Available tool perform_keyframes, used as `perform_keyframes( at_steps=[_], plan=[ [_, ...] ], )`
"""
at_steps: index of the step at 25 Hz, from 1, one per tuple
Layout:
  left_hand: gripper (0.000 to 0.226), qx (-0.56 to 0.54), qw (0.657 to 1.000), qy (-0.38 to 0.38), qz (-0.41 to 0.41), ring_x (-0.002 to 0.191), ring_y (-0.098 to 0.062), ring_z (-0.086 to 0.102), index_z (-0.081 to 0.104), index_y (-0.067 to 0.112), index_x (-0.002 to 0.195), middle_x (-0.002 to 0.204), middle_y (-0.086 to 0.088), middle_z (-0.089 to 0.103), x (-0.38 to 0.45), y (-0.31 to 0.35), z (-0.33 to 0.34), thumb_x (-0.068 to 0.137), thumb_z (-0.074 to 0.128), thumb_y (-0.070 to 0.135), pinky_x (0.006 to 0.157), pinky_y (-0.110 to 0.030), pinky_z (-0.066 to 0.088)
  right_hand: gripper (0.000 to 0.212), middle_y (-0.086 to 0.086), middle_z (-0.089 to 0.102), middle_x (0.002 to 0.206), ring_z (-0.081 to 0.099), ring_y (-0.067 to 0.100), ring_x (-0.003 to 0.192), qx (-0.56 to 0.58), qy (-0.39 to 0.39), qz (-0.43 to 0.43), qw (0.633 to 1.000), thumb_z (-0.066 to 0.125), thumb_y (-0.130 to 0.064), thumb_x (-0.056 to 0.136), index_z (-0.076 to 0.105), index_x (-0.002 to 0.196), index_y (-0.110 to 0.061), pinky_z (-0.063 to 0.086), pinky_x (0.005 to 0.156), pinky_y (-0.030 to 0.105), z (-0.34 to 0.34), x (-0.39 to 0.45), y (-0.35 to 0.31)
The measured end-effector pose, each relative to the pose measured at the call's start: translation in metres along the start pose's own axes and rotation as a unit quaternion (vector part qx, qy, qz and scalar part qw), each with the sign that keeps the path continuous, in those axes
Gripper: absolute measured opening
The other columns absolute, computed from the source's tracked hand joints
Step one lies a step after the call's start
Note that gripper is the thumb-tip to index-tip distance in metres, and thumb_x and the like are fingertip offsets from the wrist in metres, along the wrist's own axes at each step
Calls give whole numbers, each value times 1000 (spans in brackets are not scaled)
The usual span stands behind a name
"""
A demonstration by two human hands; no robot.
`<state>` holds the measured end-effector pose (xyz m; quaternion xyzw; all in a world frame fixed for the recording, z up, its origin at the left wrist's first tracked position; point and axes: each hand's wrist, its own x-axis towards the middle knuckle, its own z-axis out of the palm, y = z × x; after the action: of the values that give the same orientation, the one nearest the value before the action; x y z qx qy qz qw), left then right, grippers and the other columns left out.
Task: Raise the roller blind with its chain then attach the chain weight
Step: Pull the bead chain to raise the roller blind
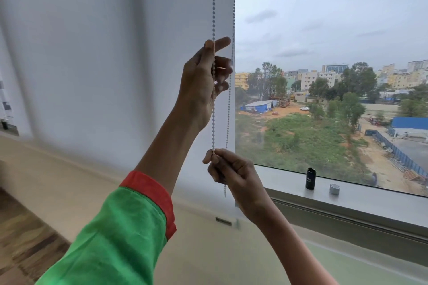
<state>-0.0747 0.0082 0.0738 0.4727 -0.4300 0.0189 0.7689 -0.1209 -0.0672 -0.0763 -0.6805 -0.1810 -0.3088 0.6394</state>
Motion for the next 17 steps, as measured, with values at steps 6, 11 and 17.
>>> perform_keyframes(
  at_steps=[6,11,17],
  plan=[
    [31,16,1000,14,5,46,-8,21,55,16,76,51,5,31,-11,-17,-2,100,37,22,42,-20,19,23,-1,58,58,50,12,58,-52,1,20,998,47,-8,95,69,88,-10,38,58,19,-18,-7,14],
    [30,34,999,0,-6,49,-11,21,55,16,77,57,-2,31,-27,-35,-5,100,36,21,43,-22,20,23,5,74,102,64,18,95,-52,5,88,995,56,-11,90,68,109,-11,45,80,21,-33,-7,12],
    [29,9,999,-14,-45,45,-9,24,55,14,79,48,9,36,-61,-71,-11,100,36,24,44,-22,23,28,5,72,95,67,17,89,74,20,24,997,43,0,93,65,109,-7,53,78,25,-42,46,-29]
  ],
)
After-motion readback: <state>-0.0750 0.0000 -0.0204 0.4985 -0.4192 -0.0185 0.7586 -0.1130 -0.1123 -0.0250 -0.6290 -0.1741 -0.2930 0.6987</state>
